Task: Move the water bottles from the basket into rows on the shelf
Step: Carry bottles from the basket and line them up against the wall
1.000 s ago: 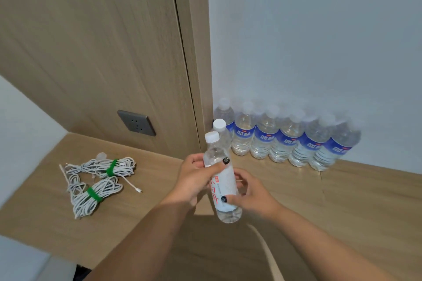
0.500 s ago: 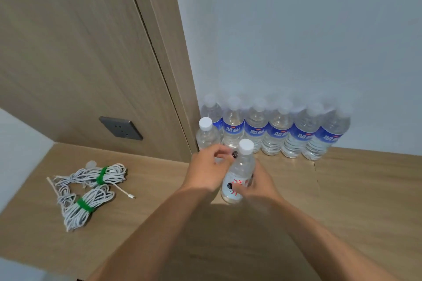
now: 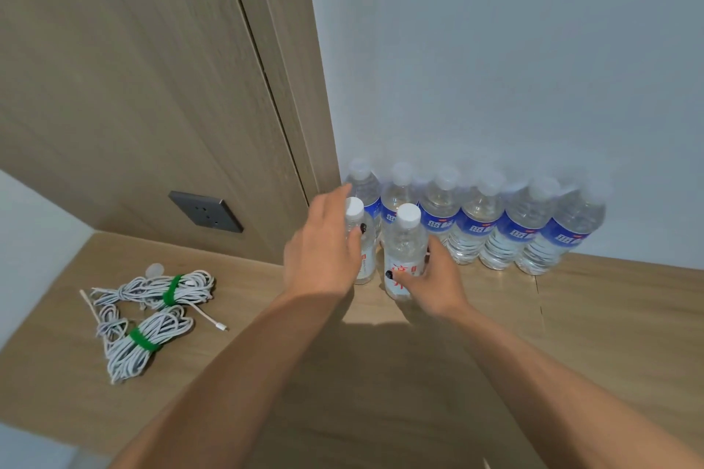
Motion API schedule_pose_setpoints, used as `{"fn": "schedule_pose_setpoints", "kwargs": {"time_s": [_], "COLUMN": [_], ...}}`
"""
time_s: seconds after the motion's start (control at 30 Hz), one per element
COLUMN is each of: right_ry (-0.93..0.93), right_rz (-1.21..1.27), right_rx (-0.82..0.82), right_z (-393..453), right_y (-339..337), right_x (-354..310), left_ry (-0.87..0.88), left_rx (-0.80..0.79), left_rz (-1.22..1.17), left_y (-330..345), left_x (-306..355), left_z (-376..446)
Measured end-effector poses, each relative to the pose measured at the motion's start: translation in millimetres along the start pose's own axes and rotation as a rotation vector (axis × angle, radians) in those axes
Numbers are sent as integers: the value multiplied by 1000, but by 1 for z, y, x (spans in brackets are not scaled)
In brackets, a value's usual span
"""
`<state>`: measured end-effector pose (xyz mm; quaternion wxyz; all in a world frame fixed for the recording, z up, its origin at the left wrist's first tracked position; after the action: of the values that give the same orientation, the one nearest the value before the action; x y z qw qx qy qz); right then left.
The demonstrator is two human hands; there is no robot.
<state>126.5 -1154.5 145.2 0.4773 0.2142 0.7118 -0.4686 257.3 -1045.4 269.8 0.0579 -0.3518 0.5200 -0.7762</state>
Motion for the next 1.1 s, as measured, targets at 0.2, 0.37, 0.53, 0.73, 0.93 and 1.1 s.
{"fn": "schedule_pose_setpoints", "kwargs": {"time_s": [0.2, 0.37, 0.53, 0.73, 0.93, 1.1], "right_ry": [-92, -68, -79, -10, 122, 149], "right_rz": [-60, -65, -31, 6, -5, 44], "right_rx": [41, 28, 23, 24, -83, -102], "right_z": [4, 10, 19, 16, 14, 11], "right_y": [17, 23, 22, 20, 10, 16], "right_x": [2, 1, 0, 4, 25, 24], "left_ry": [166, 205, 215, 213, 213, 175], "left_rx": [-174, -248, -183, -214, -248, -273], "left_rz": [346, 381, 489, 546, 582, 515], "left_y": [27, 46, 49, 52, 52, 50], "left_x": [0, -15, -21, -24, -26, -21], "left_z": [6, 10, 16, 16, 16, 15]}}
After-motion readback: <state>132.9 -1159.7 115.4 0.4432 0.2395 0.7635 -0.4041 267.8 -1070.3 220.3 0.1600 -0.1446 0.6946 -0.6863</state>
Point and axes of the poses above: each hand's wrist, its own z-axis towards the middle knuckle, its own y-axis out of the palm, x = y × z, the point moved 2 cm from there along z, towards the middle knuckle, and after that the axes turned 2 degrees about x, right-handed, at the moved point
